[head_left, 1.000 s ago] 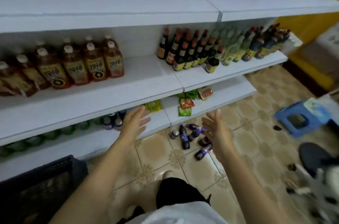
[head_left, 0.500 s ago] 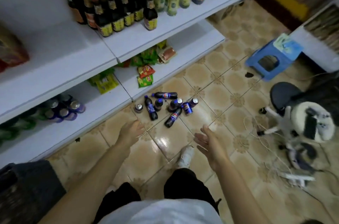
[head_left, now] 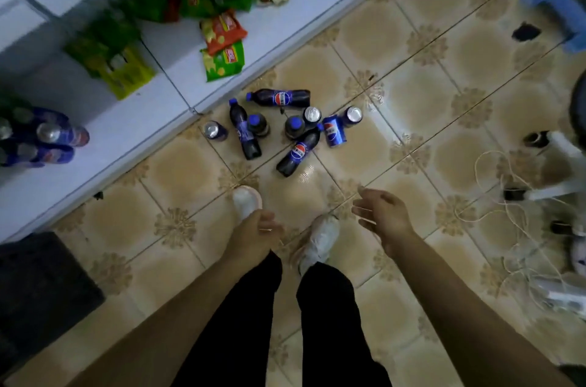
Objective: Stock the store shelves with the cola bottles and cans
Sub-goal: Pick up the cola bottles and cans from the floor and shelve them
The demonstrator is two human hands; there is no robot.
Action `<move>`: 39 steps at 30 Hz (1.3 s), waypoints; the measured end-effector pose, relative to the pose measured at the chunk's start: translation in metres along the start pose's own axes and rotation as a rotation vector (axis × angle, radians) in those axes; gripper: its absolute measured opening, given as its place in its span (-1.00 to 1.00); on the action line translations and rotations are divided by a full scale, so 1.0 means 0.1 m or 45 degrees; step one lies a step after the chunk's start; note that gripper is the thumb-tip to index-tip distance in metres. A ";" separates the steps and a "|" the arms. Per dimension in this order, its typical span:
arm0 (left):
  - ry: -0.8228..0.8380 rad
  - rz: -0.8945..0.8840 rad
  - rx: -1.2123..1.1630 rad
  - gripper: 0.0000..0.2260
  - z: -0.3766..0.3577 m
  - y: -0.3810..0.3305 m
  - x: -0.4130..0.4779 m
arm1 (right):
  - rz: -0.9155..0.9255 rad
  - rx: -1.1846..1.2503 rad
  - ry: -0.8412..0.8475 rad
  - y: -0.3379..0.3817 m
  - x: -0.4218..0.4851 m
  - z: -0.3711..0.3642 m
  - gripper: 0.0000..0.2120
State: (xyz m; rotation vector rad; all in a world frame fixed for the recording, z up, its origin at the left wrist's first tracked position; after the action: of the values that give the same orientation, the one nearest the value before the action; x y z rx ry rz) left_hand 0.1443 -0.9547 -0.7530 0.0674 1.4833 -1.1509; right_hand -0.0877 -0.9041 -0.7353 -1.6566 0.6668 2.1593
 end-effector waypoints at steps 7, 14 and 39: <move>0.064 0.023 0.277 -0.53 -0.34 0.85 1.97 | -0.002 -0.267 -0.024 0.09 1.96 -0.75 -0.67; -0.117 -0.132 0.612 -0.31 -0.68 1.60 3.81 | -0.074 -0.201 0.075 -0.25 3.50 -1.26 -0.66; 0.034 -0.145 -0.010 -0.51 -0.40 0.15 0.50 | -0.224 0.343 0.101 0.02 0.75 -0.51 -0.69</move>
State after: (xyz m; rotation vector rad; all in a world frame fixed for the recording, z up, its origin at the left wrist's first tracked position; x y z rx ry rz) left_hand 0.1095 -0.9482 -0.8082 -0.0070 1.5310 -1.2397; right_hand -0.0679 -0.9353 -0.8174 -1.5979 0.7659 1.8028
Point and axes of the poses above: each hand's wrist, its own x-axis towards the middle knuckle, its own z-axis out of the back of the hand, y = z × x, the point moved 3 cm from there along x, towards the middle knuckle, and after that the axes turned 14 degrees about -z, right-handed, at the moved point
